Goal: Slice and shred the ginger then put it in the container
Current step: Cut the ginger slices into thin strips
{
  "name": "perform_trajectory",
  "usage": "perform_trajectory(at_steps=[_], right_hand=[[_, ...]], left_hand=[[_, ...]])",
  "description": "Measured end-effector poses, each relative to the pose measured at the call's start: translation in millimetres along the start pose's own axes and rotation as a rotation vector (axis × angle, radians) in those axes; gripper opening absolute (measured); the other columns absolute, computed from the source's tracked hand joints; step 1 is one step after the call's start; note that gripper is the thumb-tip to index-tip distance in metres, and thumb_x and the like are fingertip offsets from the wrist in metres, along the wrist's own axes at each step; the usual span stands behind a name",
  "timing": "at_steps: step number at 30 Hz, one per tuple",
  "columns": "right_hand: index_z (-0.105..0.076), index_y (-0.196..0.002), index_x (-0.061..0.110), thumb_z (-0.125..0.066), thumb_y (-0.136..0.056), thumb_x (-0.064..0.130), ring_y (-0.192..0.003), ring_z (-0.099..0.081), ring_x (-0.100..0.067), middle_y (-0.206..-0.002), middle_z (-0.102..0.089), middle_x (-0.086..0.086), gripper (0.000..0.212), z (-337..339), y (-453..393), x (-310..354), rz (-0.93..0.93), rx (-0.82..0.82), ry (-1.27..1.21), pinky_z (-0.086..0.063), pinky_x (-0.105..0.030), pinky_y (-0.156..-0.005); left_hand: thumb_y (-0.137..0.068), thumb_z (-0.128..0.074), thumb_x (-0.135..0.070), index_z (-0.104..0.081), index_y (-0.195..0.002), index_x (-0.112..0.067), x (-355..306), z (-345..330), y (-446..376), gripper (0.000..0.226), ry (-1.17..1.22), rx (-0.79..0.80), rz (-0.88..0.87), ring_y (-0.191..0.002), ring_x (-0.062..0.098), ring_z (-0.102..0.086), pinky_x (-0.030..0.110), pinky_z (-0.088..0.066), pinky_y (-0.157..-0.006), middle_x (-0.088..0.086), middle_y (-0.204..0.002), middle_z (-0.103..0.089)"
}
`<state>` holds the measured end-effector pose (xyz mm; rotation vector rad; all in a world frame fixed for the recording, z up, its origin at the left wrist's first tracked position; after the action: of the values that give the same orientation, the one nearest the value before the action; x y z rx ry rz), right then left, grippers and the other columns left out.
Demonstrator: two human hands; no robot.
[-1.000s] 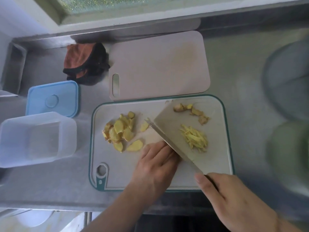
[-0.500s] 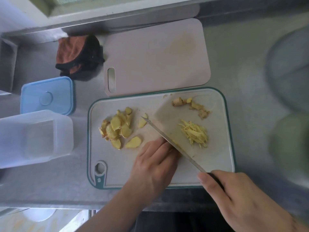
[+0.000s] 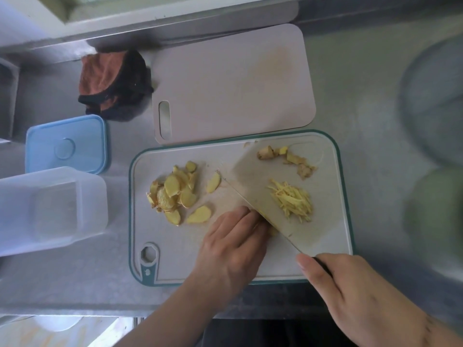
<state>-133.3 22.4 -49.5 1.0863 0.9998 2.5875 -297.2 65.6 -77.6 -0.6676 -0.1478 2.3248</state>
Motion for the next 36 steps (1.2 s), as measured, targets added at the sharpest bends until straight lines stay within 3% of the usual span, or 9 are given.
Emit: perform_trajectory(at_steps=[4, 7, 11, 15, 18, 29, 32, 36], right_hand=[[-0.032, -0.054, 0.019, -0.014, -0.079, 0.072, -0.049, -0.042, -0.012, -0.054, -0.048, 0.010, 0.062, 3.8, -10.6, 6.6, 0.018, -0.017, -0.025, -0.032, -0.024, -0.050], [-0.030, -0.053, 0.017, -0.012, -0.084, 0.073, -0.046, -0.040, -0.012, -0.049, -0.044, 0.005, 0.066, 10.5, -11.1, 3.6, 0.025, -0.062, -0.036, -0.031, -0.022, -0.047], [-0.033, -0.053, 0.019, -0.010, -0.073, 0.081, -0.047, -0.041, -0.012, -0.049, -0.045, 0.004, 0.069, 8.5, -2.0, 3.2, 0.047, -0.062, -0.039, -0.029, -0.020, -0.046], [-0.045, -0.065, 0.039, -0.007, -0.069, 0.083, -0.051, -0.044, -0.011, -0.053, -0.049, 0.008, 0.059, 8.5, 4.7, 6.7, 0.054, -0.080, -0.027, -0.030, -0.021, -0.048], [-0.046, -0.067, 0.042, -0.006, -0.069, 0.083, -0.053, -0.046, -0.011, -0.055, -0.051, 0.011, 0.057, 9.5, 6.3, 6.1, 0.073, -0.080, -0.010, -0.029, -0.020, -0.048], [-0.045, -0.064, 0.036, -0.006, -0.069, 0.083, -0.053, -0.045, -0.012, -0.054, -0.049, 0.007, 0.061, 7.8, 5.2, 2.8, 0.060, -0.037, -0.010, -0.029, -0.020, -0.048], [-0.037, -0.055, 0.019, -0.007, -0.078, 0.079, -0.051, -0.042, -0.012, -0.054, -0.046, 0.004, 0.071, 4.1, 0.0, 2.6, 0.027, 0.005, -0.013, -0.031, -0.022, -0.050], [-0.031, -0.054, 0.018, -0.010, -0.081, 0.076, -0.046, -0.036, -0.012, -0.049, -0.040, 0.002, 0.067, 6.3, -9.1, 1.0, 0.018, -0.004, -0.036, -0.029, -0.022, -0.048]], left_hand=[[-0.090, -0.075, -0.008, -0.077, -0.101, -0.001, -1.4, 0.8, -0.5, 0.014, -0.019, 0.016, -0.014, -0.108, 0.032, -0.068, 0.041, -0.054, -0.088, 0.014, -0.112, -0.072], [-0.090, -0.072, -0.009, -0.076, -0.099, -0.001, -1.8, 4.5, -0.9, 0.013, -0.027, 0.020, -0.016, -0.101, 0.031, -0.068, 0.041, -0.055, -0.086, 0.014, -0.108, -0.072], [-0.091, -0.072, -0.004, -0.078, -0.098, -0.003, -1.1, 5.4, -2.8, 0.009, -0.041, 0.011, -0.028, -0.100, 0.028, -0.069, 0.040, -0.056, -0.084, 0.012, -0.106, -0.073], [-0.092, -0.071, -0.004, -0.079, -0.096, -0.003, -0.4, 5.8, -3.8, 0.009, -0.030, -0.003, -0.029, -0.100, 0.027, -0.070, 0.038, -0.056, -0.085, 0.011, -0.106, -0.075], [-0.090, -0.073, -0.003, -0.079, -0.097, -0.004, 0.5, 6.0, -3.9, 0.009, -0.022, -0.010, -0.017, -0.101, 0.027, -0.071, 0.038, -0.056, -0.085, 0.009, -0.106, -0.075], [-0.091, -0.072, -0.002, -0.079, -0.100, -0.003, 0.7, 5.1, -4.3, 0.011, -0.013, -0.010, -0.034, -0.102, 0.027, -0.071, 0.038, -0.056, -0.087, 0.010, -0.104, -0.075], [-0.092, -0.071, -0.002, -0.079, -0.100, -0.003, 0.9, 5.2, -5.2, 0.012, 0.002, -0.011, -0.031, -0.103, 0.027, -0.071, 0.038, -0.056, -0.088, 0.010, -0.105, -0.075], [-0.091, -0.072, -0.003, -0.079, -0.100, -0.004, 2.0, 5.4, -4.5, 0.011, -0.002, -0.010, -0.015, -0.100, 0.026, -0.070, 0.037, -0.056, -0.088, 0.010, -0.104, -0.074]])
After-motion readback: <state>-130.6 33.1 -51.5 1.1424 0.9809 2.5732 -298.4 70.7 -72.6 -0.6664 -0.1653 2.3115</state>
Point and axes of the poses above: each hand's wrist, its own y-axis away from the middle knuckle, its own z-axis out of the back of the hand, x = y × z, the point moved 5 cm from there along -y, towards the middle knuckle
